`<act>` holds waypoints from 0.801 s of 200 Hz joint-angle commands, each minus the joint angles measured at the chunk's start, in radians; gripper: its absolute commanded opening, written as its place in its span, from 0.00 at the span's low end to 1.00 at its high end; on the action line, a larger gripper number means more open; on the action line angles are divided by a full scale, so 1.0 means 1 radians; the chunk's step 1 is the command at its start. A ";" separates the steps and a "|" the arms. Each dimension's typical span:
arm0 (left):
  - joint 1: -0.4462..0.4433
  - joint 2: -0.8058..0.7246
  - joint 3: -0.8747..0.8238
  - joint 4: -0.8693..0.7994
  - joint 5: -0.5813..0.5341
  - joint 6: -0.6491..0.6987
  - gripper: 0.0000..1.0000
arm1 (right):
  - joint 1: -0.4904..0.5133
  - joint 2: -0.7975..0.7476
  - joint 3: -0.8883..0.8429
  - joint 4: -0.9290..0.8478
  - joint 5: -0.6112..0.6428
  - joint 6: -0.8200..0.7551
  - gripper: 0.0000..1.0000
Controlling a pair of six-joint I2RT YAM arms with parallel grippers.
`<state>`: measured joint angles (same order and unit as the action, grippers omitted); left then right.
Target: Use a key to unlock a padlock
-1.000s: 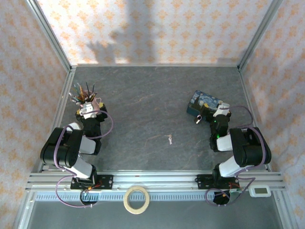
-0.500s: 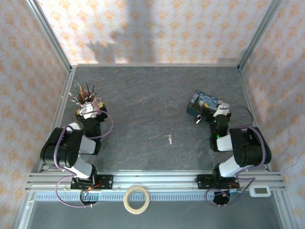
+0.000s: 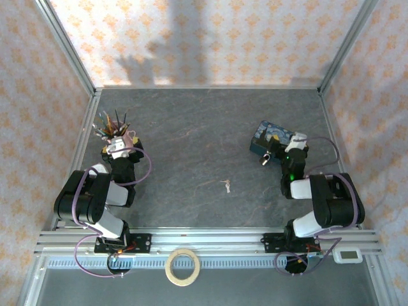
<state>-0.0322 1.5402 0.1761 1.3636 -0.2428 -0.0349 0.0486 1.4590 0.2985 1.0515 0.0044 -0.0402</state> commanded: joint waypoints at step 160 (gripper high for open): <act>-0.179 -0.175 0.455 -0.845 0.230 -0.485 0.99 | -0.133 -0.170 0.355 -0.948 -0.054 0.475 1.00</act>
<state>-0.1947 1.3361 0.5987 0.6296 -0.1219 -0.3481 -0.0177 1.2633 0.6491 0.1783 0.1017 0.3653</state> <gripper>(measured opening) 0.989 0.998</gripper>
